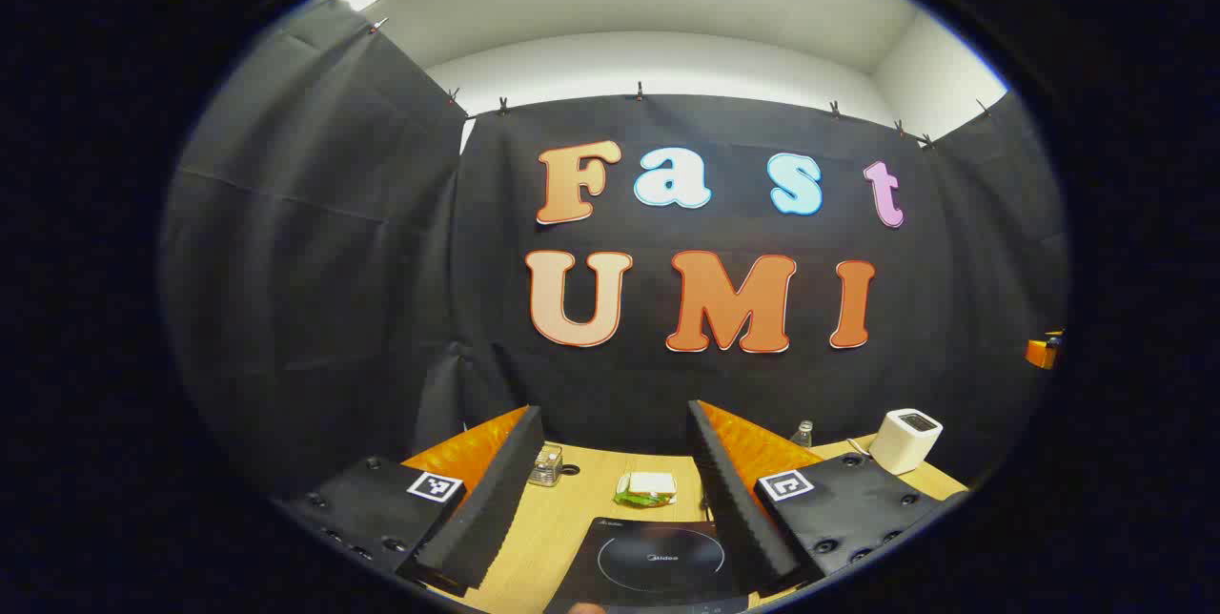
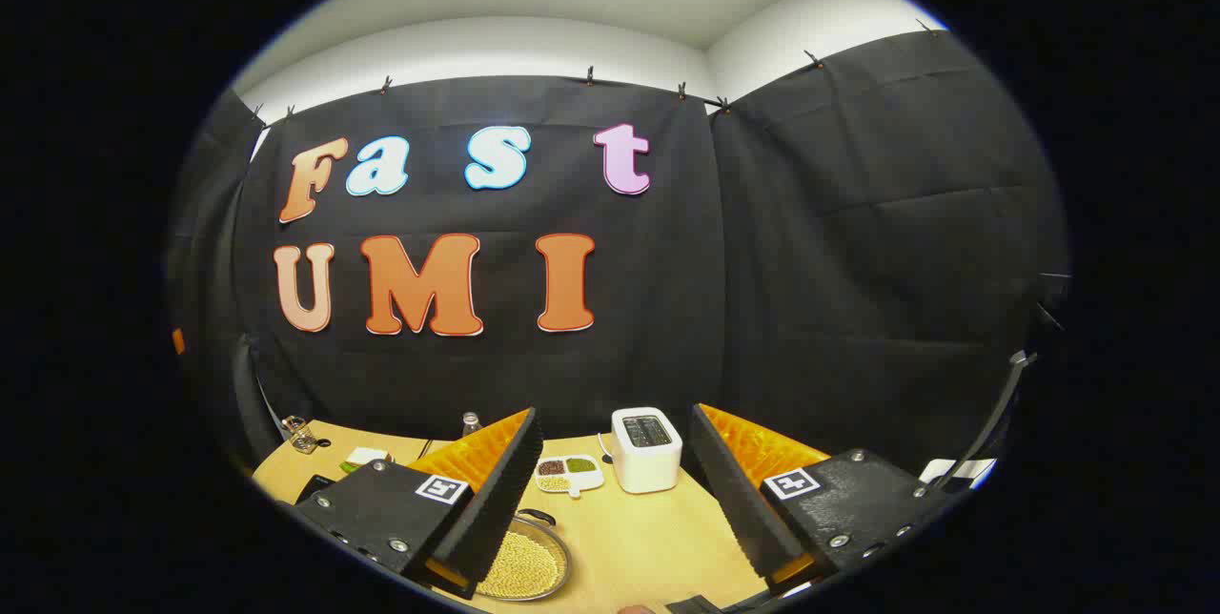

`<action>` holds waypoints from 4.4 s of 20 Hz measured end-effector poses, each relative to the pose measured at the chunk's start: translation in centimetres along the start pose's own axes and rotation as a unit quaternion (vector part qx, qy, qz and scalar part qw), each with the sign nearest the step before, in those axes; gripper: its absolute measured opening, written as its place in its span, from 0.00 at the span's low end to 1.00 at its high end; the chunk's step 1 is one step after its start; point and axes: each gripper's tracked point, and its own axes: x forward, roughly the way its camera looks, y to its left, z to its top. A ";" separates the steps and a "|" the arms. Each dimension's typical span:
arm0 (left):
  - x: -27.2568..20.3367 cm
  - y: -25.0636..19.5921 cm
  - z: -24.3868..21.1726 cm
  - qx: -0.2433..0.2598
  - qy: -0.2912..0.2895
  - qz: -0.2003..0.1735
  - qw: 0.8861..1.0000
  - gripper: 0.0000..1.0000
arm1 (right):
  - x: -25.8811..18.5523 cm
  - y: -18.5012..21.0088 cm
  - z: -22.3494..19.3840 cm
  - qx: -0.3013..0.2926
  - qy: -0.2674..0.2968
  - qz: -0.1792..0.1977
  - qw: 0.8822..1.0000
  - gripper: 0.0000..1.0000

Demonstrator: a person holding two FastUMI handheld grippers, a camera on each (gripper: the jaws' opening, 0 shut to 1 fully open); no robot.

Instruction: First push the handle of the pot to place it horizontally, then grasp the pot with both hands and set it on the induction cooktop.

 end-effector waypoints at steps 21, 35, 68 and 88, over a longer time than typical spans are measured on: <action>-0.7 1.0 0.1 -0.011 0.020 0.013 1.000 0.98 | -1.6 1.2 -2.1 -0.051 0.025 0.019 0.998 0.89; -1.0 1.3 -0.4 -0.002 0.030 0.017 0.999 0.97 | -2.0 5.0 -9.2 -0.076 0.117 0.079 0.987 0.20; -1.9 5.6 -5.2 0.013 0.092 0.076 0.993 0.97 | -11.3 14.3 -35.2 -0.137 0.419 0.223 0.870 0.05; -6.7 12.3 -5.6 0.021 0.107 0.159 0.981 0.98 | -12.3 20.4 -38.7 -0.159 0.487 0.259 0.819 0.05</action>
